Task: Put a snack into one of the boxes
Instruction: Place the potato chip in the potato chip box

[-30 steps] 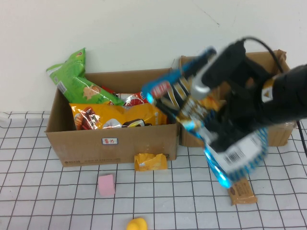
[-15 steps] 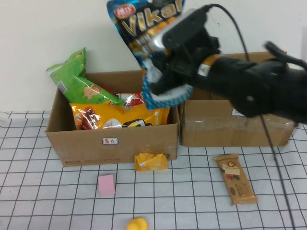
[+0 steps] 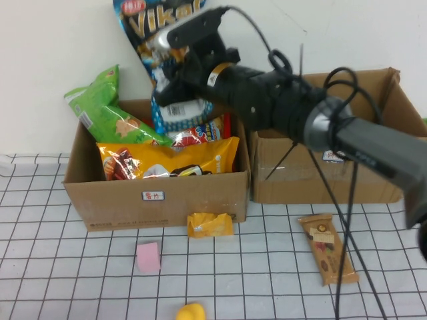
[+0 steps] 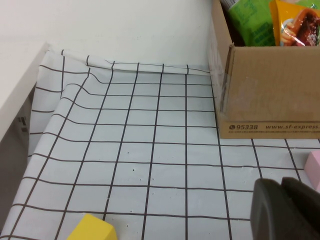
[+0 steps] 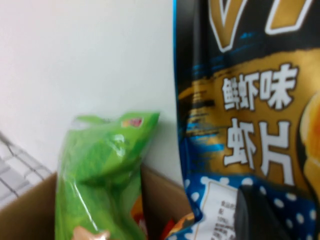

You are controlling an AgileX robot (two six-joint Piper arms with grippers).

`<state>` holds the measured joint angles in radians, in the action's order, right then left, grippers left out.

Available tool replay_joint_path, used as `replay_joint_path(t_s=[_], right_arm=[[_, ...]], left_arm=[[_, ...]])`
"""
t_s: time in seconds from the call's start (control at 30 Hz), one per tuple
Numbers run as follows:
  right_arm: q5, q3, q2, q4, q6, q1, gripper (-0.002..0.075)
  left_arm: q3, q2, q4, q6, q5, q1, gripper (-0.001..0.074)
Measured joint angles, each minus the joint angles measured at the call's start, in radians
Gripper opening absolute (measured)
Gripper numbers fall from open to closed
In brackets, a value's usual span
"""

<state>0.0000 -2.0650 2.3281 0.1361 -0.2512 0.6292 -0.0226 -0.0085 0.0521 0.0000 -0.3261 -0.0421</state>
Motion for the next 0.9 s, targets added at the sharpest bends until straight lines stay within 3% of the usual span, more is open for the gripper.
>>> replay_joint_path(t_s=[0.13,0.37,0.53,0.67,0.9], right_arm=[[0.047,-0.029,0.046,0.007,-0.02,0.004,0.02],[0.09,-0.039,0.041,0.017,-0.025,0.009,0.0454],[0.256,-0.039,0.001,0.02,-0.03,0.009,0.048],[0.493,-0.039,-0.084,0.006,-0.037,0.009,0.0414],[0.875,-0.041,-0.223,-0.054,-0.076,0.024,0.0101]], left_arm=[[0.0,0.0,0.0,0.0,0.0,0.0,-0.0001],[0.0,0.0,0.0,0.0,0.0,0.0,-0.0001],[0.0,0.0,0.0,0.0,0.0,0.0,-0.0001],[0.0,0.0,0.0,0.023,0.0,0.0,-0.0001],[0.0,0.0,0.0,0.028,0.0,0.0,-0.0001]])
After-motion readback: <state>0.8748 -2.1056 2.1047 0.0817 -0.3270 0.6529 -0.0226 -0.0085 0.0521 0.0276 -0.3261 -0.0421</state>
